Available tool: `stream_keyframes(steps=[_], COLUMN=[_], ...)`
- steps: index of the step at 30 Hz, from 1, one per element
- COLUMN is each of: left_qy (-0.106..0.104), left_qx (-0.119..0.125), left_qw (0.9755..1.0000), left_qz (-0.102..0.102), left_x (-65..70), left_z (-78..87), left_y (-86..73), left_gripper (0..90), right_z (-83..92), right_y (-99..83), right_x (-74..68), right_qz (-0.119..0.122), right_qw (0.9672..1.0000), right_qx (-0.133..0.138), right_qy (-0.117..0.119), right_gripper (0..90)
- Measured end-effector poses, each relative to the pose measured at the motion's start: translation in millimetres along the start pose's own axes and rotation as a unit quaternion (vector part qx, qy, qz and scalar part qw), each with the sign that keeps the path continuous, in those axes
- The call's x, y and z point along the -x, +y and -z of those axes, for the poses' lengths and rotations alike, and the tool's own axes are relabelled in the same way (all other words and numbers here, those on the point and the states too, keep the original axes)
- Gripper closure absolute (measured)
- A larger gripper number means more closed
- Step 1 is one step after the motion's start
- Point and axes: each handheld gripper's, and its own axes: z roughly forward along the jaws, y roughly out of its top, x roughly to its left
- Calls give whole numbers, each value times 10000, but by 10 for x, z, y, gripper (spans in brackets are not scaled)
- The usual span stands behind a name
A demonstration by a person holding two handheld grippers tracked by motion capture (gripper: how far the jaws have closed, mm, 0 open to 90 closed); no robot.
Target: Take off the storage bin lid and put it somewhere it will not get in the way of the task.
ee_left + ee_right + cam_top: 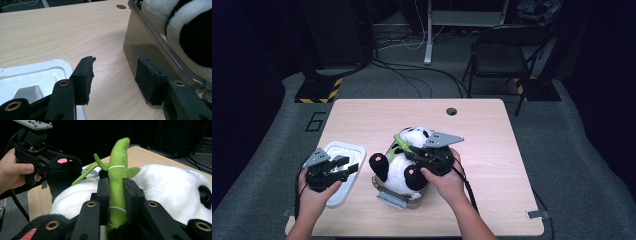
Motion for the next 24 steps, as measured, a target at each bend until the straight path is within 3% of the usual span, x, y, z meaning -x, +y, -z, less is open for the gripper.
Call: stream_keyframes(steps=[16, 24], left_qy=[-24, -73], left_qx=[-7, 41], left_qw=[10000, 10000], left_qz=[-20, -43], left_x=[16, 59], left_z=[-18, -15], left_y=[7, 47], left_gripper=[477, 473], right_z=[-53, -123], right_y=[-96, -183], right_x=[-44, -36], right_qz=[63, -3], right_qw=[10000, 9999], right_qx=[36, -141], right_qy=[-68, 40], right_gripper=[757, 757])
